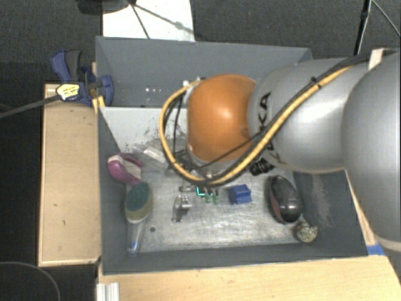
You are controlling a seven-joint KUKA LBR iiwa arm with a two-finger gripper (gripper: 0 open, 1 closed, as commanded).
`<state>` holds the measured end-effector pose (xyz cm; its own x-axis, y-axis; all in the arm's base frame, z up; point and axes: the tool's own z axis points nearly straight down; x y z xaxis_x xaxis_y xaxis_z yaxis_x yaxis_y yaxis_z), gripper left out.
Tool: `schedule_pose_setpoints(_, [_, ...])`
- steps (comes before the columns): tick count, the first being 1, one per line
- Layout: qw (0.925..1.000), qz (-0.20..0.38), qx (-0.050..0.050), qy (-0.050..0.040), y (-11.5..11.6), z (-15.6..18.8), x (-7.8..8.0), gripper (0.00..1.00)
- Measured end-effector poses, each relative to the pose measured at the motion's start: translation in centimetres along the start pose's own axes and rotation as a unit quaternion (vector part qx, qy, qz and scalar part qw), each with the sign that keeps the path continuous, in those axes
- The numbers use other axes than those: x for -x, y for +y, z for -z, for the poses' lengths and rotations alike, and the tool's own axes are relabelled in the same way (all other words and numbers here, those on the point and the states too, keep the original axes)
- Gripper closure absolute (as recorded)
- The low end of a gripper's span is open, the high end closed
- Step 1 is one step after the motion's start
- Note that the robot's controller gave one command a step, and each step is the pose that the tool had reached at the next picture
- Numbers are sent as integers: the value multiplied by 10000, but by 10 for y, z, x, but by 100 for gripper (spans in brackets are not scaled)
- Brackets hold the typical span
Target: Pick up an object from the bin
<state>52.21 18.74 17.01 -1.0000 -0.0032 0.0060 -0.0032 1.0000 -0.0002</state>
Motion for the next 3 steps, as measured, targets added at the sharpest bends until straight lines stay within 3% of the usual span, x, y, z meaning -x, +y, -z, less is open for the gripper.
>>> schedule_pose_setpoints(1, [9988,487,-100,-29,58,-98,26,0])
schedule_pose_setpoints(2, [9989,457,-98,5,57,-98,24,100])
schedule_pose_setpoints(3, [9989,456,18,-91,36,118,22,100])
